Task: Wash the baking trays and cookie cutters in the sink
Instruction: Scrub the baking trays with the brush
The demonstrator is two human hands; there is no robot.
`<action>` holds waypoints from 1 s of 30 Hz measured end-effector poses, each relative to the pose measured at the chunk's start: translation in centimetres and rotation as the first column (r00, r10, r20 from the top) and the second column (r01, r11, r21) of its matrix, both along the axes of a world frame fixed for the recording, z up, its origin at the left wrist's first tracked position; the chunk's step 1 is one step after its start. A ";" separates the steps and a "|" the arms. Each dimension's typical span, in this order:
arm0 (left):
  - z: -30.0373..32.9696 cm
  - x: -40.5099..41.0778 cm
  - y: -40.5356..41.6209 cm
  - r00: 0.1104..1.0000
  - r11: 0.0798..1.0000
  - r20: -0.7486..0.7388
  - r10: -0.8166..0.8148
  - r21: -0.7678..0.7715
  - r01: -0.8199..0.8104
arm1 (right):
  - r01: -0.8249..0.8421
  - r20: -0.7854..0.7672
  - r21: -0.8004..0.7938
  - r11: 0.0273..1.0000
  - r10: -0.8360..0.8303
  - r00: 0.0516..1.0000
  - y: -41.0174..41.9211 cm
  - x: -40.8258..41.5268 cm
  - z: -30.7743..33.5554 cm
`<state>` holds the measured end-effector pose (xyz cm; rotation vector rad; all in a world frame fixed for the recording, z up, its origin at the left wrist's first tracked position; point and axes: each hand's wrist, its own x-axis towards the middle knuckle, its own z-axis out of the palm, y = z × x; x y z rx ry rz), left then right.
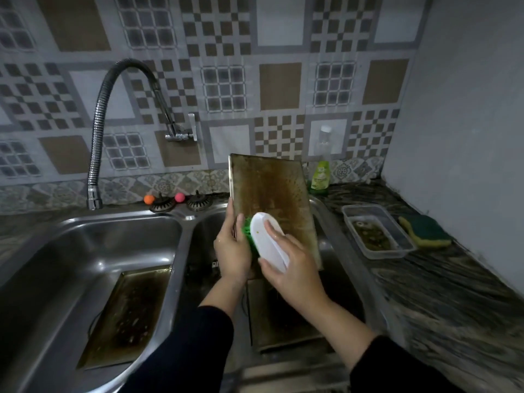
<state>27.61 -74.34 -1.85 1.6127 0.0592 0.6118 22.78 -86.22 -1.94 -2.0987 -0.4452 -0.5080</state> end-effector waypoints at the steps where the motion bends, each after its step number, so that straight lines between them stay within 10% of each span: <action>1: -0.2 -0.2 -0.2 1.000 1.000 0.011 -0.024 0.005 0.024 | 0.047 0.012 -0.003 0.999 -0.046 0.999 -0.3 0.9 0.4; 7: -0.8 -0.7 -2.8 0.994 0.995 0.035 -0.101 0.013 0.100 | 0.268 -0.084 0.074 0.960 -0.262 0.961 -4.2 9.7 8.4; 16: -1.3 0.3 0.7 0.991 0.988 -0.024 0.132 0.087 -0.130 | -0.019 -0.124 0.046 0.999 0.024 0.992 -2.1 1.9 -1.3; 22: -1.4 -1.8 -0.9 1.000 0.996 0.001 -0.011 0.091 0.010 | 0.275 -0.211 0.128 0.953 -0.244 0.946 -3.5 7.4 5.0; 25: -0.8 -2.8 -0.9 0.999 0.959 0.012 0.033 0.282 -0.035 | 0.292 -0.224 0.115 0.949 -0.262 0.939 -2.3 8.0 7.2; 30: 0.2 -2.7 0.2 0.989 0.633 0.105 0.100 0.761 -0.145 | 0.393 -0.196 0.058 0.918 -0.376 0.906 2.1 7.3 8.3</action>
